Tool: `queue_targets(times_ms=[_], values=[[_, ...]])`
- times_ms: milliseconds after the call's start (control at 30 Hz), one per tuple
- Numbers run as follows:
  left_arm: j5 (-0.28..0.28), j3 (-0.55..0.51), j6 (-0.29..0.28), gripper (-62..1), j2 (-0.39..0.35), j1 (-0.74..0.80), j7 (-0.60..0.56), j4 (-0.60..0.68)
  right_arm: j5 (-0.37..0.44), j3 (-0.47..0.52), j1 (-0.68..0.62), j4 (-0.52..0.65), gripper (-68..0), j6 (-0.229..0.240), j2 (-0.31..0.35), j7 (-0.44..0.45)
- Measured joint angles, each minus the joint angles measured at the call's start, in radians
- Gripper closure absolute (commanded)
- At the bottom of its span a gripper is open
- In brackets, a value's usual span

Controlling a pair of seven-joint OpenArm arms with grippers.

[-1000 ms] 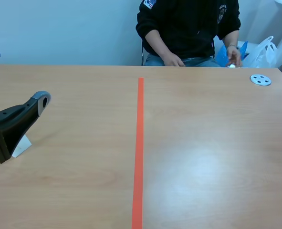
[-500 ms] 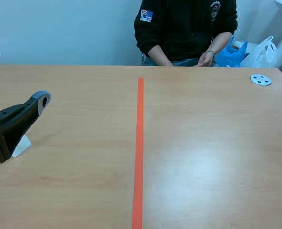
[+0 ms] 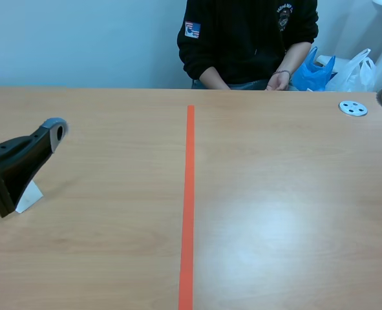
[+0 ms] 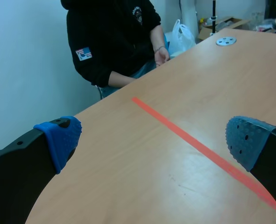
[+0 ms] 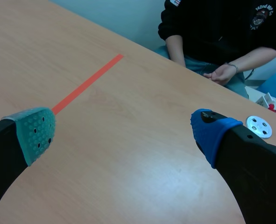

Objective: Sort the leaf by its shape. The table is split by an orange tape line. A compound leaf with several leaflets goes to the left side, a simple leaf with one blade goes to the right side. Return to the home posture when a red brick is placed on the table.

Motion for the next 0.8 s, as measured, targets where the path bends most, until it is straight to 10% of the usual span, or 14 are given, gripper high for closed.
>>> queue_targets(times_ms=[800], values=[[-0.18, 0.0, 0.0, -62.3, 0.0, 0.0, 0.097, 0.0, 0.008, 0.0, 0.0, -0.008, -59.5, -0.002, 0.0, 0.071]])
